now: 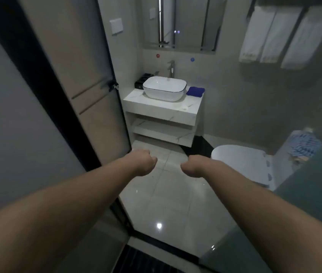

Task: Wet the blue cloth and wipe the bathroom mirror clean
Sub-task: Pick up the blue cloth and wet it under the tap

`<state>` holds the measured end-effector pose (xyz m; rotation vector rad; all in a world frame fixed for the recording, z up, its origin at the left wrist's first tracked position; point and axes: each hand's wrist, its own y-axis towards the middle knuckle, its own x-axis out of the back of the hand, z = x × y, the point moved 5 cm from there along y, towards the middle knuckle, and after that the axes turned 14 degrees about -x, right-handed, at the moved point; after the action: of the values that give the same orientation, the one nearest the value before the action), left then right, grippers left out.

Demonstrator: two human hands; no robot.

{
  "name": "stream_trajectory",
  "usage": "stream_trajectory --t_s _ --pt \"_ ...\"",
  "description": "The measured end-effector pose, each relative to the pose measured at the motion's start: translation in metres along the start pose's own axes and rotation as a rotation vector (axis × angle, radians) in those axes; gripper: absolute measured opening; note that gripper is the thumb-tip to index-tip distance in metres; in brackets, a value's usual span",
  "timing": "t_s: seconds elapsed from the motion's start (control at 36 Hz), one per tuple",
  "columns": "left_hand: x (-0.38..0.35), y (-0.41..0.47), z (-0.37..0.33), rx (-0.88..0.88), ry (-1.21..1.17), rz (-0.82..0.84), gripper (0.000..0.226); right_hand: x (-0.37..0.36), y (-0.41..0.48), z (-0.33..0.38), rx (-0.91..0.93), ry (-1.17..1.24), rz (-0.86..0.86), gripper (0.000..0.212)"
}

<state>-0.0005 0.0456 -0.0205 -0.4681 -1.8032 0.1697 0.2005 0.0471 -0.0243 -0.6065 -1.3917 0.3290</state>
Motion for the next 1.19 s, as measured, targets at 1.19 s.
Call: stream_trajectory --t_s 1.19 --pt "0.03 0.215 0.11 0.047 -0.136 0.137 0.06 0.093 0.224 0.139 -0.093 -0.069 0.043 0.06"
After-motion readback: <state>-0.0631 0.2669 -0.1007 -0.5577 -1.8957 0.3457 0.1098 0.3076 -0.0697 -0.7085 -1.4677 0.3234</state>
